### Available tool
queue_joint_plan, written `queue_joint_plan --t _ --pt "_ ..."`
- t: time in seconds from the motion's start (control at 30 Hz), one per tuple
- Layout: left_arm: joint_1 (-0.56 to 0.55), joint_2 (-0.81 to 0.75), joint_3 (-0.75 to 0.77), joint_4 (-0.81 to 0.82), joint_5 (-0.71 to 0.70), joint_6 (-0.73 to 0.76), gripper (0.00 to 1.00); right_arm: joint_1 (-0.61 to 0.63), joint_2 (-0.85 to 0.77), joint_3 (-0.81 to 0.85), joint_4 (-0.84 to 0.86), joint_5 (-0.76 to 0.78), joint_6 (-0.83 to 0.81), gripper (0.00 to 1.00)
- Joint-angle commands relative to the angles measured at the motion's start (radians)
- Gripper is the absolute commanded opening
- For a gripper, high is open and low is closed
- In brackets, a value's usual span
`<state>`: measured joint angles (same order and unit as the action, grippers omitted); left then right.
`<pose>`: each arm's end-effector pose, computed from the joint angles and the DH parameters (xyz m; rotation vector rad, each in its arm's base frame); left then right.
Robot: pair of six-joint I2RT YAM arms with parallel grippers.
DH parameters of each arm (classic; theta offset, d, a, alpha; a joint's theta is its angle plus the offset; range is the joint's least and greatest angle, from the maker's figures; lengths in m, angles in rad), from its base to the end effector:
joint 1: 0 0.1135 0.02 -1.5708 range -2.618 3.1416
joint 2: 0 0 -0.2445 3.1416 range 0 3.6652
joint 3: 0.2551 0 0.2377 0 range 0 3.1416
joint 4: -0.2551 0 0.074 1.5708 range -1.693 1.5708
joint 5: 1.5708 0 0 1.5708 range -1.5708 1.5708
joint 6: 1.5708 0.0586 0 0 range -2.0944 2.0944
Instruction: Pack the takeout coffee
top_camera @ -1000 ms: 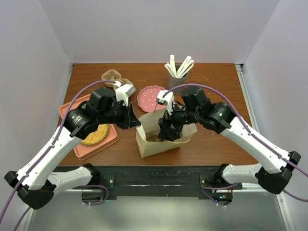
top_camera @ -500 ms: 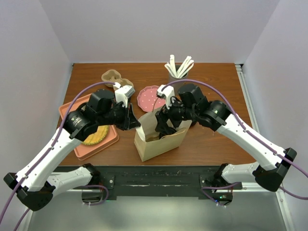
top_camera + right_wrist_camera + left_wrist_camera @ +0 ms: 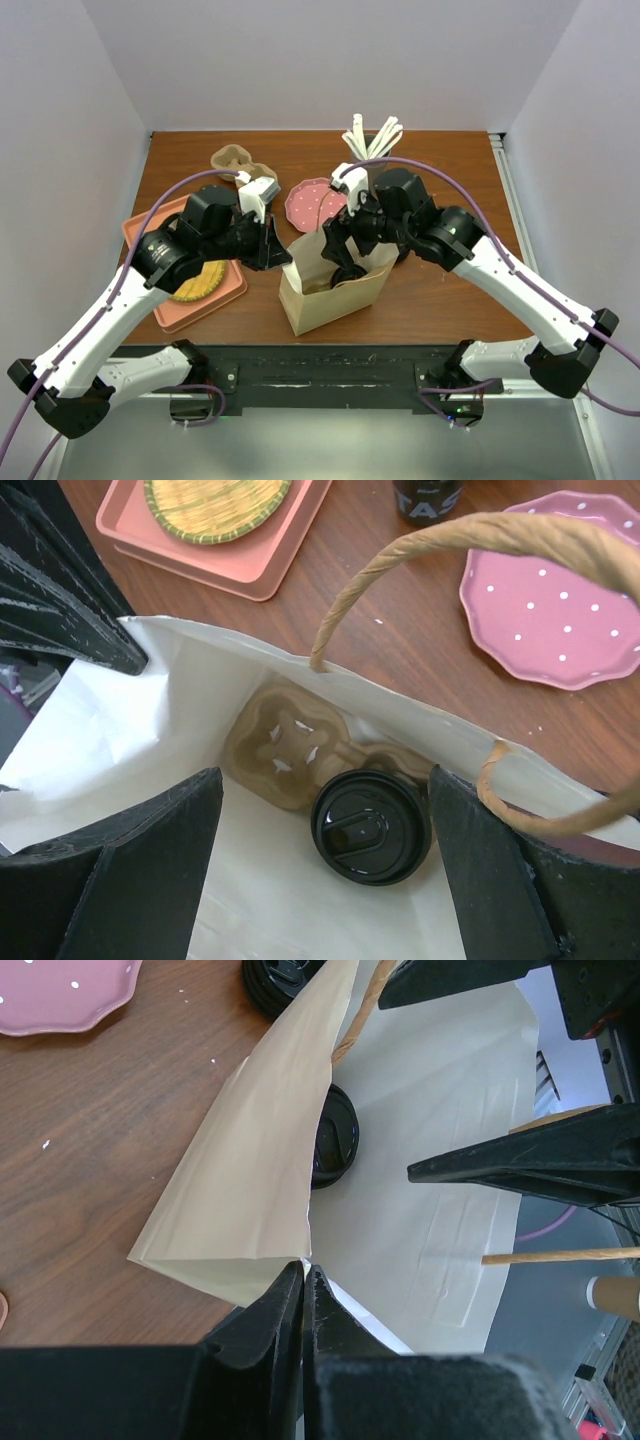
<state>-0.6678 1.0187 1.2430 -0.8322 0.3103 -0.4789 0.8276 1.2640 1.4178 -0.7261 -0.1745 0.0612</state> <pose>0.1532 -0.1436 0.3572 0.4063 2.2848 -0.9594 0.1786 0.2094 0.3698 -0.9261 2.0147 0.6942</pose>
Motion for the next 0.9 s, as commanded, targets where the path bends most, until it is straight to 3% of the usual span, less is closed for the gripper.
queue_joint_plan --t 0.0,0.4,0.57,0.87 --pt "0.005 -0.005 0.010 0.025 0.012 0.016 0.08 -0.007 -0.035 0.075 0.040 0.015 0.006 0.88" --pt "0.007 -0.002 0.012 0.019 0.003 0.022 0.08 -0.012 -0.046 0.164 -0.019 -0.026 -0.018 0.86" --pt "0.005 0.009 0.025 0.019 -0.013 0.026 0.09 -0.010 -0.026 0.236 -0.003 -0.034 0.022 0.81" --pt "0.005 0.021 0.128 0.021 -0.158 0.065 0.46 -0.010 0.092 0.501 -0.039 -0.004 0.100 0.75"
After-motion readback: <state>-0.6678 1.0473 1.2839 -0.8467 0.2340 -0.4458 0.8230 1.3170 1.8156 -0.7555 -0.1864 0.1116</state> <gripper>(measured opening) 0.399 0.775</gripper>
